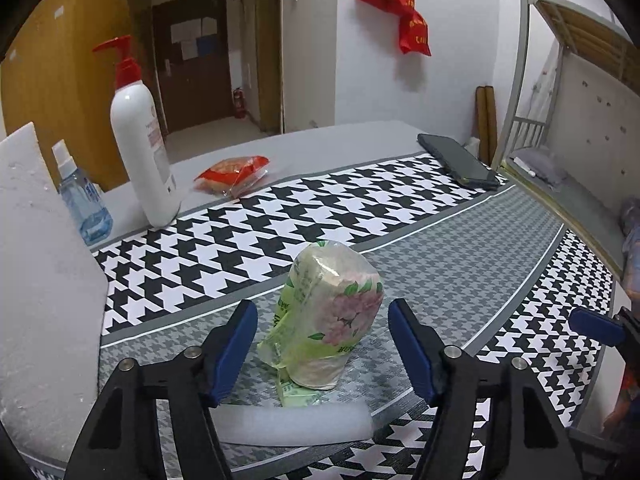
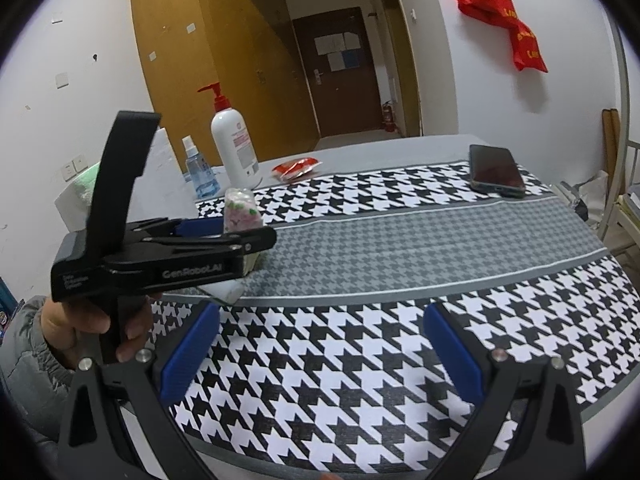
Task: Organize soft objects
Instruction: 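Close the left gripper on the floral tissue pack and lift it, then grasp the white foam roll with the right gripper while the left gripper holds the tissue pack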
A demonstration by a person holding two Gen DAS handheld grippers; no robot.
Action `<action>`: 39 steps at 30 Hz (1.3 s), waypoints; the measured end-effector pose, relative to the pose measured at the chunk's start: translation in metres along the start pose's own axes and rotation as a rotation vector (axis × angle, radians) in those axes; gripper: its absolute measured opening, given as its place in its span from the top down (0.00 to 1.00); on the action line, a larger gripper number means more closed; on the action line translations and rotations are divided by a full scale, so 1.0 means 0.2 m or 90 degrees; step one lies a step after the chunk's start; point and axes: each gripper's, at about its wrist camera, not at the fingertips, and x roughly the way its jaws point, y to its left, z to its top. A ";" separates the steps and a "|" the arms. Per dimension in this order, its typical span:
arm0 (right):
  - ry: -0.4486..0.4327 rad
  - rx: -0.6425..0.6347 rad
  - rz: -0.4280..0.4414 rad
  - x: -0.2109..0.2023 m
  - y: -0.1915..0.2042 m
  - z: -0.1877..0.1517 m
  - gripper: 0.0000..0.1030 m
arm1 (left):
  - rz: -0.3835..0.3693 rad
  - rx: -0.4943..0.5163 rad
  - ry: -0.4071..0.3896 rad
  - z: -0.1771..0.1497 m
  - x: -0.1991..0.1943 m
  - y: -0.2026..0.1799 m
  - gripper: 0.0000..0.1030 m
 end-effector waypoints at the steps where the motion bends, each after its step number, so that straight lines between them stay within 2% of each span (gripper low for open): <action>1: 0.001 -0.001 0.002 0.00 0.00 0.00 0.00 | -0.001 -0.001 0.003 0.00 0.00 0.00 0.35; 3: 0.004 -0.004 0.005 0.01 0.00 0.00 0.00 | 0.005 -0.008 0.010 0.00 0.02 0.01 0.38; 4: 0.004 -0.005 0.007 0.01 0.00 0.00 0.00 | 0.006 -0.011 0.013 0.00 0.02 0.02 0.45; 8: 0.001 -0.010 0.014 0.00 0.01 0.00 0.00 | 0.005 -0.020 0.025 0.00 0.04 0.03 0.64; 11: 0.003 -0.008 0.018 0.00 0.01 0.00 0.00 | 0.001 -0.024 0.019 0.00 0.04 0.04 0.70; 27: 0.021 -0.001 0.017 0.03 0.00 0.00 0.00 | -0.006 -0.028 -0.049 -0.01 -0.15 0.08 0.71; 39: 0.065 -0.101 0.032 0.09 0.15 0.05 0.00 | -0.004 -0.047 -0.098 -0.05 -0.32 0.22 0.71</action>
